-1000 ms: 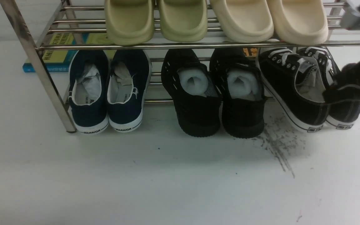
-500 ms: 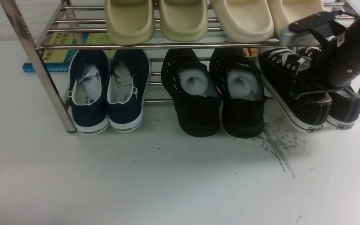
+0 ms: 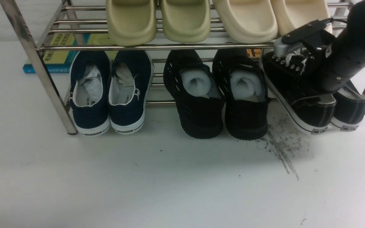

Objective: Take the shoes off the shelf with your hand on the white table.

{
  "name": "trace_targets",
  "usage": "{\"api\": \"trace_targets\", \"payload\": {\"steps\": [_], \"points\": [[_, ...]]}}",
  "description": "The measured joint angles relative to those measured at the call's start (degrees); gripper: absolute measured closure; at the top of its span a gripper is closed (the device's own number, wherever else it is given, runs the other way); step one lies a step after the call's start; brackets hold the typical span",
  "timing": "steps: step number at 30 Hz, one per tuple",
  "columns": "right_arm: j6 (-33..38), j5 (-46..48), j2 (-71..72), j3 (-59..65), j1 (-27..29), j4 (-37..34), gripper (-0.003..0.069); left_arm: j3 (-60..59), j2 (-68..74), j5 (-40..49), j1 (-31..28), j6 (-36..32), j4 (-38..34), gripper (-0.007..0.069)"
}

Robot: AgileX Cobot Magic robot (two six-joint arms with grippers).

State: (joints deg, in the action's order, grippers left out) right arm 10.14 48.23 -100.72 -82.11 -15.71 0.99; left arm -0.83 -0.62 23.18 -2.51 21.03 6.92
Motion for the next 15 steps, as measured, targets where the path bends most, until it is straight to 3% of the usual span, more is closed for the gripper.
{"api": "trace_targets", "payload": {"steps": [8,11,15], "points": [[0.0,-2.14,-2.42,-0.17,-0.09,2.06,0.0323,0.0,0.0,0.0,0.0,0.0,0.0,0.0383],[0.0,-2.14,-2.83,-0.17,-0.31,2.2,0.0355,0.0,0.0,0.0,0.0,0.0,0.0,0.0383],[0.0,-1.91,-2.83,-0.17,-0.39,1.72,0.0477,0.0,0.0,0.0,0.0,0.0,0.0,0.0383]]}}
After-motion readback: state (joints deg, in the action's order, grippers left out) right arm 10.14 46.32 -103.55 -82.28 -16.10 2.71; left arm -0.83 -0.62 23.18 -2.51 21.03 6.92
